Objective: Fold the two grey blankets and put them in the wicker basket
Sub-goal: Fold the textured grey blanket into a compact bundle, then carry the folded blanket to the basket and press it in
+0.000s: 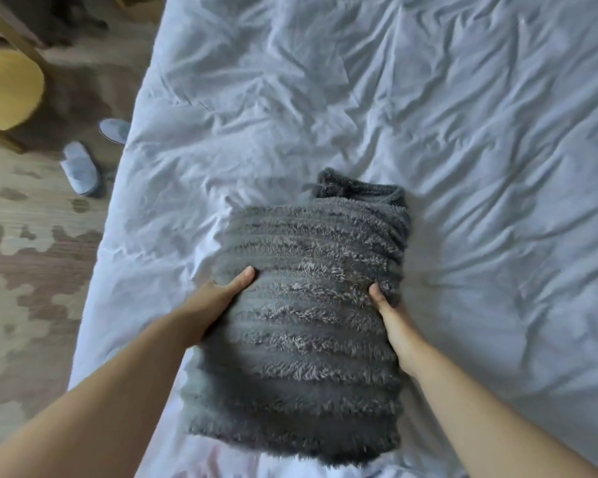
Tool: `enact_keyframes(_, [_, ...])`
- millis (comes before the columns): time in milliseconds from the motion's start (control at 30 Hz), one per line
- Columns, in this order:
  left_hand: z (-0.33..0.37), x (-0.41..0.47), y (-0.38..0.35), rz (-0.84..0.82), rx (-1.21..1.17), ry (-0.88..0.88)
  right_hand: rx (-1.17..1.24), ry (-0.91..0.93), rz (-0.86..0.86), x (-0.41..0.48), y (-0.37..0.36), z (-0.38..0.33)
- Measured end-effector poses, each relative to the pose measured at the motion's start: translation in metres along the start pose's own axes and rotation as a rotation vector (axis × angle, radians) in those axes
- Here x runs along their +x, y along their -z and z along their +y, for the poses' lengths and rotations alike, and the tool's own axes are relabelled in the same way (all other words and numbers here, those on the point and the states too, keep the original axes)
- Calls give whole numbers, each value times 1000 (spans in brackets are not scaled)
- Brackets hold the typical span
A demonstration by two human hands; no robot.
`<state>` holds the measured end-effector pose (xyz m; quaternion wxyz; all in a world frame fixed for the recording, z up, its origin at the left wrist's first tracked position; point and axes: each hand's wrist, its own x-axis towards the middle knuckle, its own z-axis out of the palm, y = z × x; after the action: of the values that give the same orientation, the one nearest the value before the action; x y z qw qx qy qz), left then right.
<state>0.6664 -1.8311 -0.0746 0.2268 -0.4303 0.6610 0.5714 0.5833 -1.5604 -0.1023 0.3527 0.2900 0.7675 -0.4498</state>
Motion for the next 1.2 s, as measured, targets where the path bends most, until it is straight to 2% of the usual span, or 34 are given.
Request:
enact_keyframes(100, [-6, 10, 1, -187, -27, 78, 17, -37, 6, 1, 0, 1])
enact_keyframes(233, [-9, -2, -10, -267, -131, 101, 156, -243, -260, -8, 9, -6])
enact_keyframes(333, [-20, -24, -12, -360, -364, 70, 235, -207, -339, -25, 17, -8])
enact_keyframes(467, [-31, -71, 0, -362, -540, 26, 300, -111, -422, -69, 18, -15])
enact_keyframes(567, [-35, -116, 27, -287, -618, -65, 295, -18, -549, -111, 9, -30])
enact_keyframes(667, [-42, -174, 71, -144, -706, -186, 227, 61, -662, -160, -16, -48])
enact_keyframes(767, [-59, -244, 121, -80, -778, -146, 150, 141, -784, -213, -53, -66])
enact_keyframes(867, [-79, -308, 163, 79, -838, -194, 72, 227, -911, -268, -100, -81])
enact_keyframes(1100, [-171, -406, 249, 329, -1046, -348, 3, 322, -1088, -388, -210, -68])
enact_keyframes(1200, [-217, -427, 292, 362, -1100, -367, -20, 330, -1116, -427, -261, -46])
